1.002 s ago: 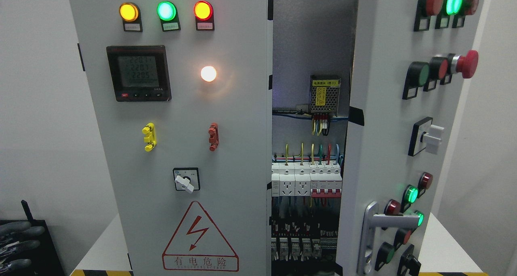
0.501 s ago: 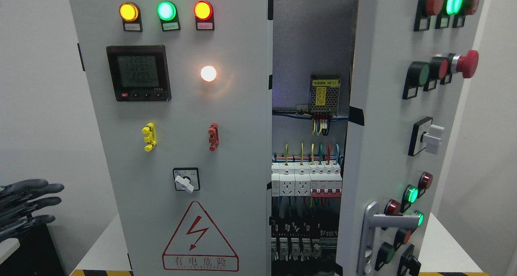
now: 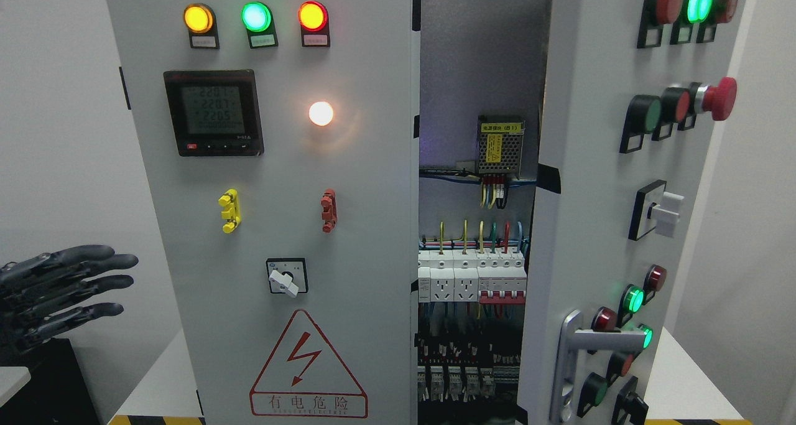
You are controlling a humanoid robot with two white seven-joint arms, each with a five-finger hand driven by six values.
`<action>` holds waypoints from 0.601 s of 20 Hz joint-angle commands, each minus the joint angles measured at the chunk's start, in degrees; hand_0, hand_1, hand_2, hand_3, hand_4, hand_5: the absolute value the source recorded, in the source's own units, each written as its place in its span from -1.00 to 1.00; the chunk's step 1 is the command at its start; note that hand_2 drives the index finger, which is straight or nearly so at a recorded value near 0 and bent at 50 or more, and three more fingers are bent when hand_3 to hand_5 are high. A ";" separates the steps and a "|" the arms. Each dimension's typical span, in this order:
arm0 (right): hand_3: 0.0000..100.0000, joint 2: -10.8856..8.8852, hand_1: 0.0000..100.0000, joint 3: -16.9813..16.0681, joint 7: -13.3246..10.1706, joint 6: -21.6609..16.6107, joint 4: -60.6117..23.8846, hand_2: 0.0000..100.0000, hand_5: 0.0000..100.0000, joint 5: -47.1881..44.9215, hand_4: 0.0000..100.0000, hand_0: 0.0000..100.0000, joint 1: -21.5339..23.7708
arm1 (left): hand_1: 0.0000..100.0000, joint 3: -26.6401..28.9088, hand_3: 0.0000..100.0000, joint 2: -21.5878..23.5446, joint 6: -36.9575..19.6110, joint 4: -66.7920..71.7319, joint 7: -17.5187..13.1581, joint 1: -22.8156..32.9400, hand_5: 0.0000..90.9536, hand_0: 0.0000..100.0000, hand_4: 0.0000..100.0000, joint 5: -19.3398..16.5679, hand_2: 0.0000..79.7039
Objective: Open door with both hands
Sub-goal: 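Reach the left hand across toward the gap at the door edge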
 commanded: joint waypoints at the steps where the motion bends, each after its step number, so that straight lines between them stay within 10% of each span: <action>1: -1.00 0.00 -1.00 0.00 -0.01 0.01 0.00 -1.00 -1.00 0.00 -1.00 -0.79 0.00 | -1.00 -39.30 -1.00 -5.77 0.44 -0.55 0.26 -23.13 -1.00 -1.00 -0.94 -1.25 -1.00; 5: -1.00 0.00 -1.00 0.00 -0.01 0.01 0.00 -1.00 -1.00 0.00 -1.00 -0.79 0.00 | -1.00 -53.44 -1.00 -5.68 0.53 -0.55 0.26 -37.88 -1.00 -1.00 -0.94 7.52 -1.00; 12: -1.00 0.00 -1.00 0.00 -0.01 0.01 0.00 -1.00 -1.00 0.00 -1.00 -0.79 0.00 | -1.00 -66.91 -1.00 -10.07 0.53 0.07 1.04 -51.27 -1.00 -1.00 -0.94 7.72 -1.00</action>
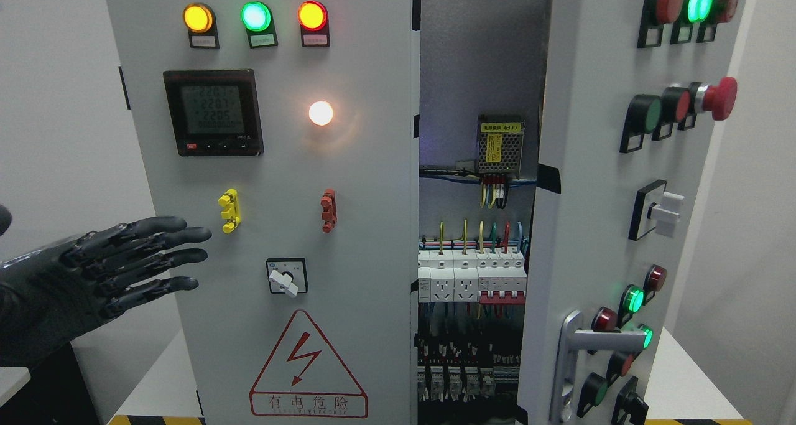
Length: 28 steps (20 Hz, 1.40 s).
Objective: Open door with both hands
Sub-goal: 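Reach the left hand across toward the gap at the door edge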
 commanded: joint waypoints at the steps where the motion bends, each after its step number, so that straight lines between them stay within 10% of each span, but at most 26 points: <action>1: -1.00 0.00 -1.00 0.00 -0.01 0.01 0.00 -1.00 -1.00 0.00 -1.00 -0.79 0.00 | -1.00 -31.47 -1.00 -5.42 0.00 0.07 1.21 -14.99 -1.00 -1.00 -0.94 2.08 -1.00; 8: -1.00 0.00 -1.00 0.00 -0.01 0.01 0.00 -1.00 -1.00 0.00 -1.00 -0.79 0.00 | -1.00 -47.12 -1.00 -9.81 0.00 0.50 4.11 -30.38 -1.00 -1.00 -0.94 6.91 -1.00; 28: -1.00 0.00 -1.00 0.00 -0.01 0.01 0.00 -1.00 -1.00 0.00 -1.00 -0.79 0.00 | -1.00 -44.85 -1.00 -30.47 0.09 3.32 18.70 -38.92 -1.00 -1.00 -0.94 9.82 -1.00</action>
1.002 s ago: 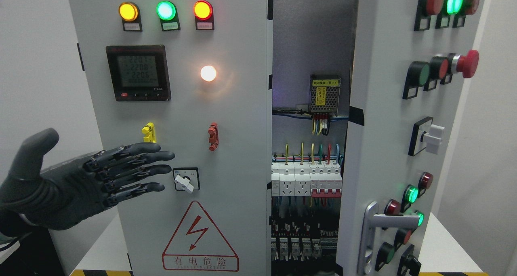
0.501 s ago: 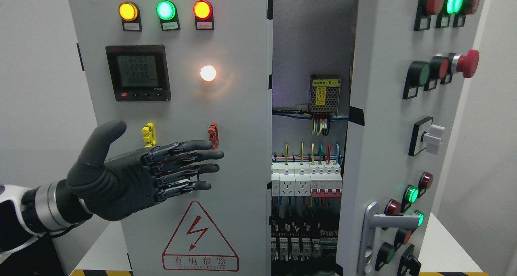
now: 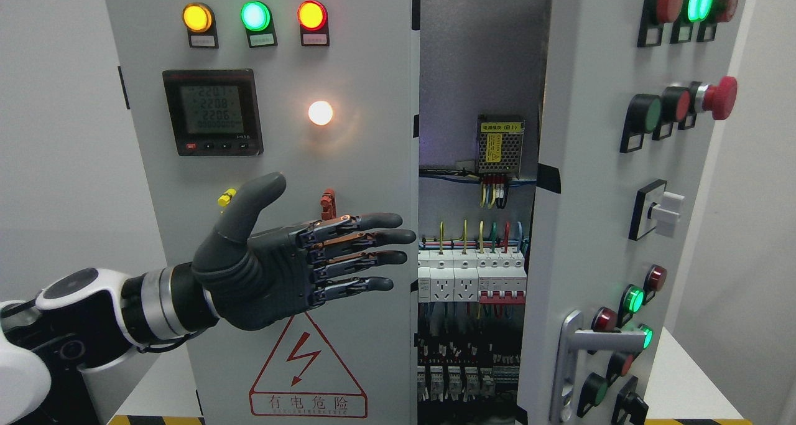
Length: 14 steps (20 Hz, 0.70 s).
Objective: Open door with both hands
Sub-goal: 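Reach the left hand across toward the gap at the door edge, then hook the left hand fingers behind the open door's edge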
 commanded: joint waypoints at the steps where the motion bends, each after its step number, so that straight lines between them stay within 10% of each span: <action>1: -1.00 0.00 -1.00 0.00 0.00 0.01 0.00 -1.00 -1.00 0.00 -1.00 -0.79 0.00 | -1.00 -1.43 -1.00 -11.16 0.03 1.80 3.54 -1.28 -1.00 -1.00 -0.94 0.34 -1.00; 14: -1.00 0.00 -1.00 0.00 0.00 0.01 0.00 -1.00 -1.00 0.00 -1.00 -0.79 0.00 | -1.00 3.76 -1.00 -21.01 1.88 4.00 7.15 -1.72 -1.00 -1.00 -0.94 -0.01 -1.00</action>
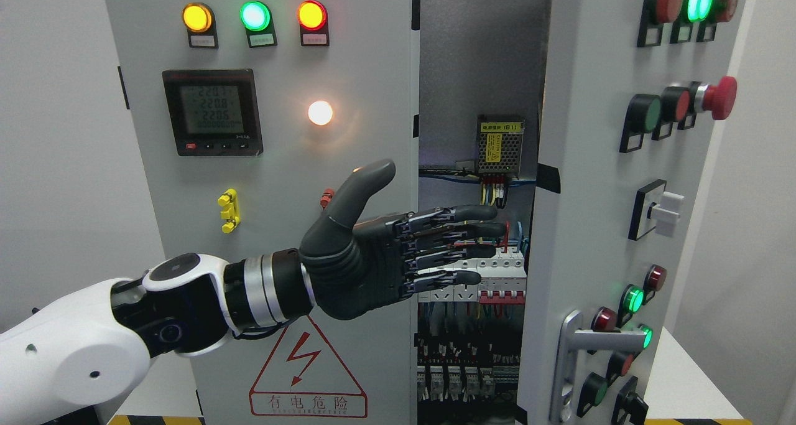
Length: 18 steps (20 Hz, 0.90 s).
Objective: Open door with both hands
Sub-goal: 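Hook the left hand fingers behind the open door's edge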
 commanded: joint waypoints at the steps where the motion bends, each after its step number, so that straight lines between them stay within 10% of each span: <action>1: -1.00 0.00 -1.00 0.00 0.00 0.01 0.00 -1.00 -1.00 0.00 -1.00 -0.79 0.00 | -1.00 1.82 -1.00 -8.68 0.05 2.76 0.14 -0.27 -1.00 -1.00 -0.94 -0.07 -1.00; 18: -1.00 0.00 -1.00 0.00 0.00 0.01 0.00 -1.00 -1.00 0.00 -1.00 -0.79 0.00 | -1.00 2.52 -1.00 -13.51 -0.03 5.14 2.95 -0.53 -1.00 -1.00 -0.94 -0.25 -1.00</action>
